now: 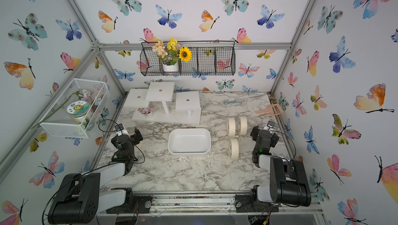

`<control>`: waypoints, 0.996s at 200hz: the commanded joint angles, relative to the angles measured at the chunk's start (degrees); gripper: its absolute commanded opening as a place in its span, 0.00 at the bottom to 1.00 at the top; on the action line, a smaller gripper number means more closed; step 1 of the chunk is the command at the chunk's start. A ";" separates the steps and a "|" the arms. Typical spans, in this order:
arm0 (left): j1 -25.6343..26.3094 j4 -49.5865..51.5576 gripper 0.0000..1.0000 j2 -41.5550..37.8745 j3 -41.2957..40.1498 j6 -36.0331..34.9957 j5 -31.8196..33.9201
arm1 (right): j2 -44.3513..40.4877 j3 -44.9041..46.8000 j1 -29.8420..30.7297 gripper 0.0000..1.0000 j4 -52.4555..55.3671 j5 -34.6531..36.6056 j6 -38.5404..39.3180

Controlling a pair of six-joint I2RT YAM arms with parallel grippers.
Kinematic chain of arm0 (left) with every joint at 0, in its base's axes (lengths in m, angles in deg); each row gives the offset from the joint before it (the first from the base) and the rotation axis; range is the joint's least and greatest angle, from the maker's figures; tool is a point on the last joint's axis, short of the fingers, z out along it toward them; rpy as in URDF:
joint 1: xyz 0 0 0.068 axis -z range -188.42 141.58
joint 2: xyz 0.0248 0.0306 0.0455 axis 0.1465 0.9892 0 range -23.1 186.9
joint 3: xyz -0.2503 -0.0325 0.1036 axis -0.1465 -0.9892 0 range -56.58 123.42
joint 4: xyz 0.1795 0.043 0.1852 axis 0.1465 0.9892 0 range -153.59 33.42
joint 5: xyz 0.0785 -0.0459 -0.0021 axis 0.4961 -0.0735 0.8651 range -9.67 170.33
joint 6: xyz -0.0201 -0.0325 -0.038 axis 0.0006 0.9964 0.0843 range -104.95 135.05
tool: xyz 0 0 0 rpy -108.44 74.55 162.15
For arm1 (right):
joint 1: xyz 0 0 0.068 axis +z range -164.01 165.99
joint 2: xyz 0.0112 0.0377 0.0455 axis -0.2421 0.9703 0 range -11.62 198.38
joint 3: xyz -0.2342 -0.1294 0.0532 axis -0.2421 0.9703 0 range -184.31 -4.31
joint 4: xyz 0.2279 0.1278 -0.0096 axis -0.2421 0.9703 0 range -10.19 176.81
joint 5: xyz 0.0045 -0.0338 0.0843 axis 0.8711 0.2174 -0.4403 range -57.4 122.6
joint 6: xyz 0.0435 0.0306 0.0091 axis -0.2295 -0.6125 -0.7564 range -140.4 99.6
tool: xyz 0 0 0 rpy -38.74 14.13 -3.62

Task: Take out the art tape in the storage box
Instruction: Reset both arms

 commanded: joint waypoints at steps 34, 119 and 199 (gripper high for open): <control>1.62 -9.43 0.99 7.53 0.58 -3.13 -7.86 | -0.65 2.33 5.80 0.99 -6.40 -1.72 7.43; 1.62 -9.36 0.99 7.74 0.61 -4.06 -10.05 | 11.06 7.74 8.52 0.99 -29.69 -11.34 8.09; 1.62 -9.36 0.99 7.73 0.59 -4.02 -10.10 | 10.50 3.58 8.56 0.99 -20.55 -12.27 8.19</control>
